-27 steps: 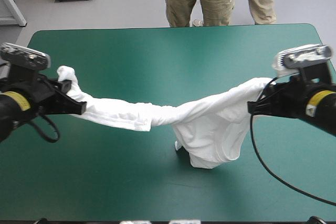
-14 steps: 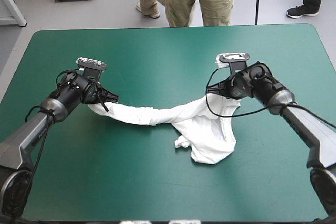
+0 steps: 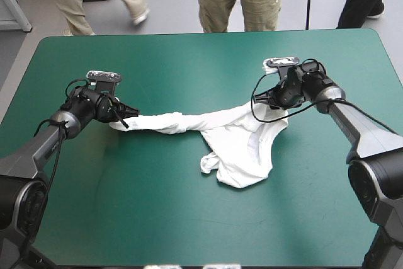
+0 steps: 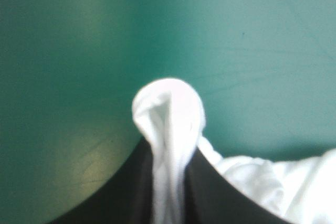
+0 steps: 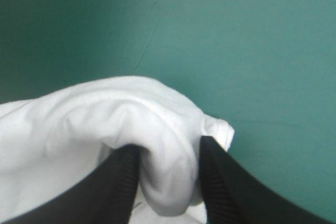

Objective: Fold the cloth

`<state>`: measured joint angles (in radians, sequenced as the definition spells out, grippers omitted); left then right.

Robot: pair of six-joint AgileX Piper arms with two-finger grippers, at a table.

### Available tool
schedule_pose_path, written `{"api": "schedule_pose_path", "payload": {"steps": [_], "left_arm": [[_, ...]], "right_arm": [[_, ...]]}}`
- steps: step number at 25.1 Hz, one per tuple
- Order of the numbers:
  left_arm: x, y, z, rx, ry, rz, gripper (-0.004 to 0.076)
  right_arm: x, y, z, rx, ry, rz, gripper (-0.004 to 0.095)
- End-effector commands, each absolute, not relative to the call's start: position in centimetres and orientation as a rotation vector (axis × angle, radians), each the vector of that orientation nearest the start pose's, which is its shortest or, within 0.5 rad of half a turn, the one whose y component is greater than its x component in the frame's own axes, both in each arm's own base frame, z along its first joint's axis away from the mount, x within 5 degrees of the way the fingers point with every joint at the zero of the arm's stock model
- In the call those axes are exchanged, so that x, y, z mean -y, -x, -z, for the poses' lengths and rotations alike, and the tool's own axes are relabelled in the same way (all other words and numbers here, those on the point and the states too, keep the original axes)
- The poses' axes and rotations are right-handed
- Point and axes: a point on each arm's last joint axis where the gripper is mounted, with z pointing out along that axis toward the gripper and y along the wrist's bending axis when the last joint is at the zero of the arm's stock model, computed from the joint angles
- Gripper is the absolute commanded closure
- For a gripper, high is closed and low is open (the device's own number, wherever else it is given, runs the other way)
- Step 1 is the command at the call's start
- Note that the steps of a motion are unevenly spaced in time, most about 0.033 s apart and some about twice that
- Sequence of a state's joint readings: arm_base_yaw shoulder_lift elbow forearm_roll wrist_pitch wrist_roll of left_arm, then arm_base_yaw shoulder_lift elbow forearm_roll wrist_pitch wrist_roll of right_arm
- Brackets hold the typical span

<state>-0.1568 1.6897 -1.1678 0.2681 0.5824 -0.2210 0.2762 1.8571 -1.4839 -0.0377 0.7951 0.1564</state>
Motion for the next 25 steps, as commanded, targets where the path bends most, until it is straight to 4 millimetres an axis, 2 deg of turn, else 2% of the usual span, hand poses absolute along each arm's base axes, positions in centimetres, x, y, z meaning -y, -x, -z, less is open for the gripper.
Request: {"api": "schedule_pose_path", "payload": {"steps": [1,2,3,4,5,6,7,9,11,15,18,25], "left_arm": [[4.4,-35.3,-26.7,-2.484,-0.237,-0.131,0.0442],[4.3,-34.9,-28.0,-2.496,-0.313,-0.157,0.0314],[3.9,-34.4,-29.5,-2.482,-0.33,-0.179,0.023],[3.7,-34.1,-30.8,-2.458,-0.318,-0.187,0.0205],[3.5,-33.4,-32.7,-2.426,-0.312,-0.21,0.0197],[3.3,-32.6,-34.0,-2.397,-0.303,-0.211,0.0197],[3.1,-31.3,-35.8,-2.351,-0.289,-0.209,0.0197],[2.8,-29.1,-38.2,-2.301,-0.266,-0.203,0.0197],[2.5,-27.4,-39.6,-2.274,-0.247,-0.19,0.0197],[2.1,-24.6,-41.9,-2.206,-0.224,-0.181,0.0198],[1.9,-23.0,-43.0,-2.161,-0.213,-0.177,0.0198],[1.9,-22.7,-42.3,-2.213,-0.211,-0.166,0.0198]], "right_arm": [[-10.5,-39.1,-28.7,-2.553,0.187,-0.12,0.0292],[-10.4,-39.0,-29.5,-2.544,0.198,-0.102,0.0264],[-10.0,-38.8,-31.2,-2.496,0.181,-0.109,0.0292],[-9.8,-38.7,-32.3,-2.468,0.174,-0.116,0.031],[-9.3,-38.0,-34.2,-2.432,0.16,-0.121,0.0334],[-9.1,-37.5,-35.3,-2.417,0.159,-0.121,0.0341],[-8.8,-36.2,-37.0,-2.392,0.176,-0.116,0.0345],[-8.4,-34.1,-38.8,-2.405,0.183,-0.121,0.0345],[-8.2,-32.7,-39.7,-2.43,0.184,-0.14,0.0345],[-8.1,-29.8,-41.4,-2.466,0.229,-0.201,0.0345],[-7.9,-28.5,-42.1,-2.452,0.234,-0.22,0.0345],[-7.5,-27.1,-41.3,-2.487,0.239,-0.218,0.0345]]}}
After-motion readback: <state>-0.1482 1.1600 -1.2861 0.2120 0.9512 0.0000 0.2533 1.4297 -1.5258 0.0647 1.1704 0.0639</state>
